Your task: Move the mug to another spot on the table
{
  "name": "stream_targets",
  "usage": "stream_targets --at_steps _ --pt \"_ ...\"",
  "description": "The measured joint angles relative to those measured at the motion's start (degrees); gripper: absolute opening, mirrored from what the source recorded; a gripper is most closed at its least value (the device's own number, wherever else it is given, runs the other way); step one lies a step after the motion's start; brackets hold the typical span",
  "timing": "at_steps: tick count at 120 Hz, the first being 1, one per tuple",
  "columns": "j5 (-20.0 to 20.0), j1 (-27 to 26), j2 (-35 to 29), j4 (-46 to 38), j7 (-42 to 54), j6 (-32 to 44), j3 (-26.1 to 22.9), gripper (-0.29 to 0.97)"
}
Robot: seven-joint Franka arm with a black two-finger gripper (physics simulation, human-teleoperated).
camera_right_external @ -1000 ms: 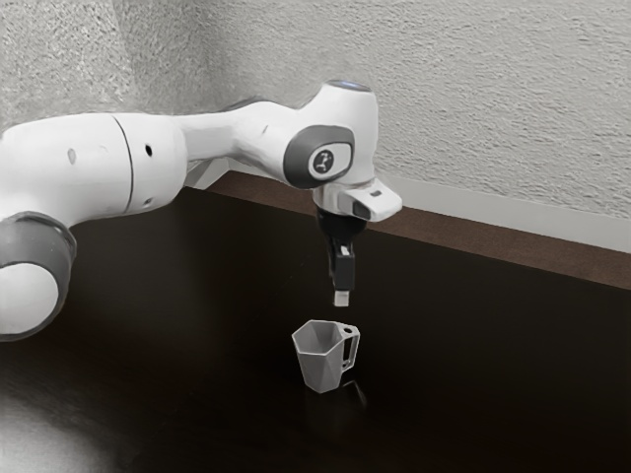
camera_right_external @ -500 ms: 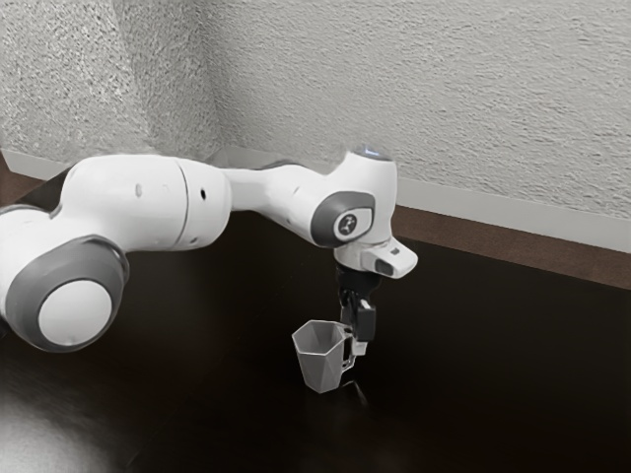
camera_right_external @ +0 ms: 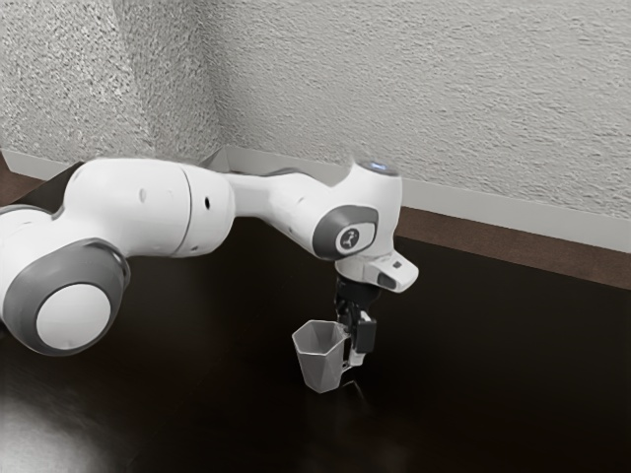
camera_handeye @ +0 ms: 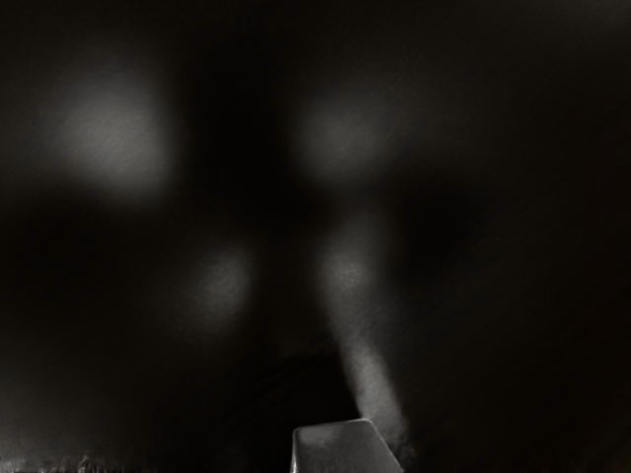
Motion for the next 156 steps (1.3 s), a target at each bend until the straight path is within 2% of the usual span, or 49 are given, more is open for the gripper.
stream_targets --at_steps 15,24,32,51,60,72,96,135,156 --pt "0.5 -0.25 0.03 -0.19 -0.75 0.06 0.0 0.67" --pt "0.63 -0.47 -0.01 -0.21 -1.26 0.08 0.0 0.61" --pt "0.7 -0.58 -0.02 -0.21 -1.67 0.09 0.0 0.53" --pt "0.71 -0.64 -0.25 -0.47 -2.8 0.08 0.0 0.21" --pt "0.74 -0.63 -0.75 -1.1 -3.36 0.08 0.0 0.14" --pt "0.28 -0.38 -3.4 -4.02 -4.07 0.1 0.19 0.12" --pt "-5.07 0.29 -8.68 -8.74 -5.25 -0.6 1.0 0.03" --pt "-8.2 2.56 -11.83 -8.03 -6.3 -7.21 7.61 -0.01" --pt "-8.54 3.08 -10.07 -4.64 -6.15 -10.95 12.87 -0.01"
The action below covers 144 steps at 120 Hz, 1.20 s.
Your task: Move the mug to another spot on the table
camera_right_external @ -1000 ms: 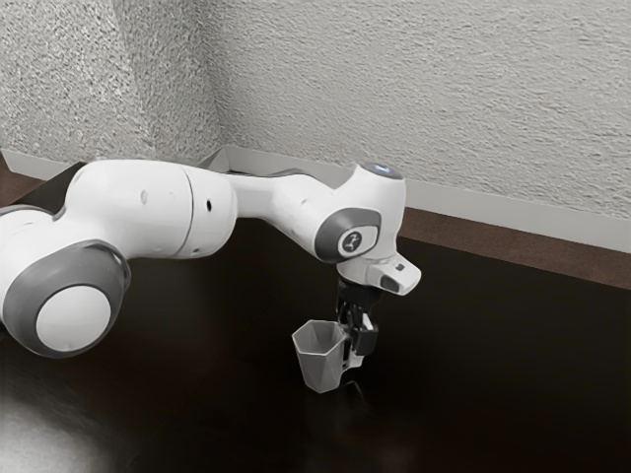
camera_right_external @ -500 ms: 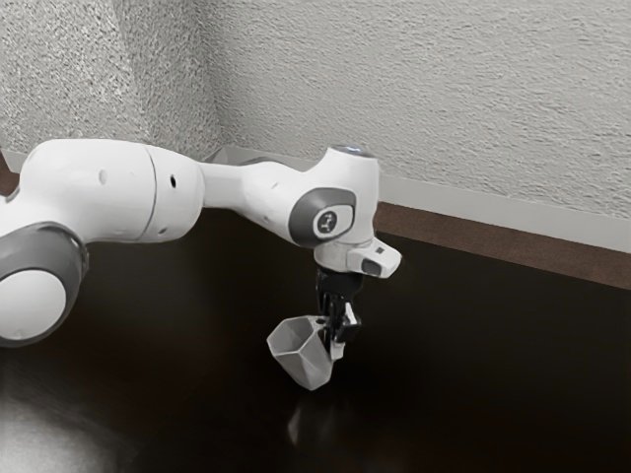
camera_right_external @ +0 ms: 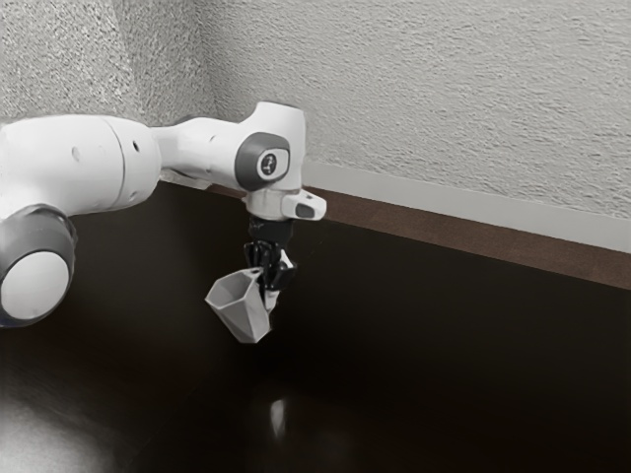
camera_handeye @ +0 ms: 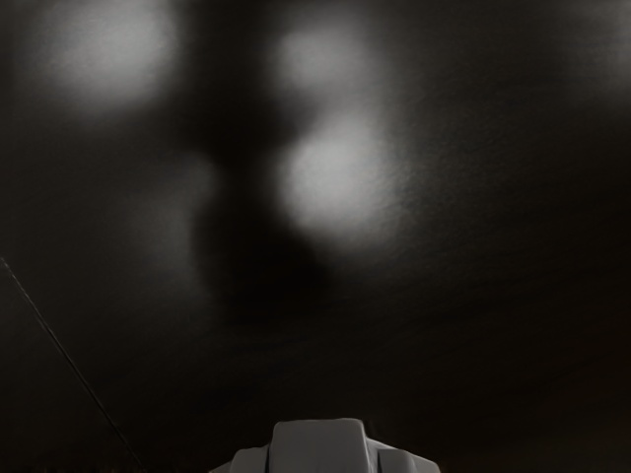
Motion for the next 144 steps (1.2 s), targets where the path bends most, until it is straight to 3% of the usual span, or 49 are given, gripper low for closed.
stream_targets --at_steps 37,119,125,144 --pt "-0.78 3.06 9.56 9.93 1.99 -4.2 2.2 -0.02" --pt "-3.93 5.3 16.02 10.42 4.91 -5.99 3.17 -0.03" --pt "-4.04 5.32 16.11 10.41 5.02 -6.01 3.18 0.02" --pt "-5.18 5.84 16.14 10.41 5.34 -6.26 3.21 0.35"
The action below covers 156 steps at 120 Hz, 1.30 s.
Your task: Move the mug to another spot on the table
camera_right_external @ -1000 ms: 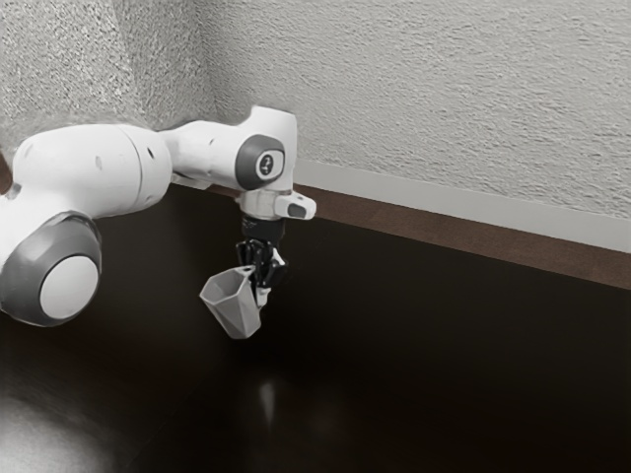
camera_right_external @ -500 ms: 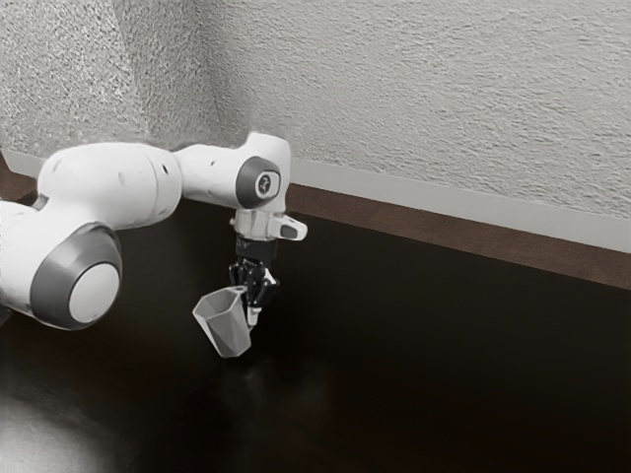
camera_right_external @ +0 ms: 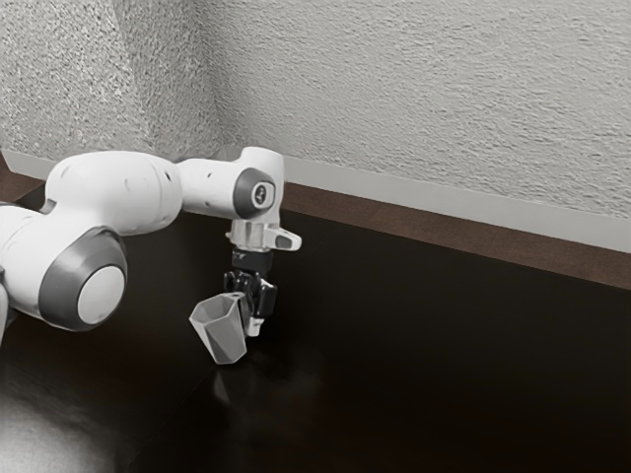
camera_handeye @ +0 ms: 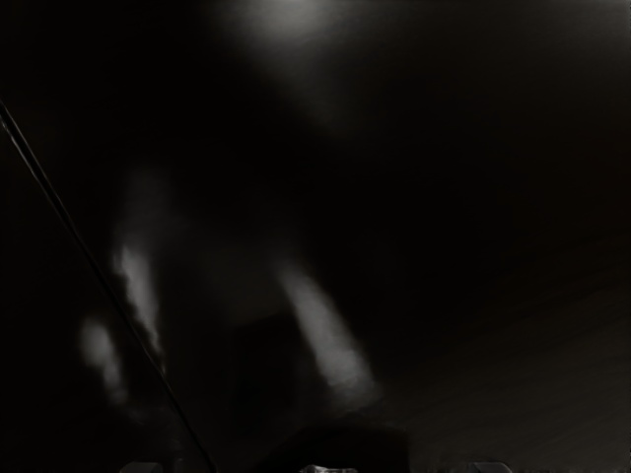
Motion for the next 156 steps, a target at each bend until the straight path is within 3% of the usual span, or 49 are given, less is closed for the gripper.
stream_targets --at_steps 32,87,110,136,156 --pt "-0.6 0.6 -1.71 0.0 0.38 -0.17 0.43 0.59" --pt "-0.48 0.18 -7.32 -1.38 0.73 -0.91 0.53 0.67" --pt "0.24 -2.73 -18.93 -9.05 1.63 -1.41 0.45 0.68" --pt "6.48 -5.31 -36.67 -19.79 5.98 1.56 -0.35 0.68" --pt "8.5 -5.14 -41.98 -20.64 10.96 4.49 -0.43 0.68"
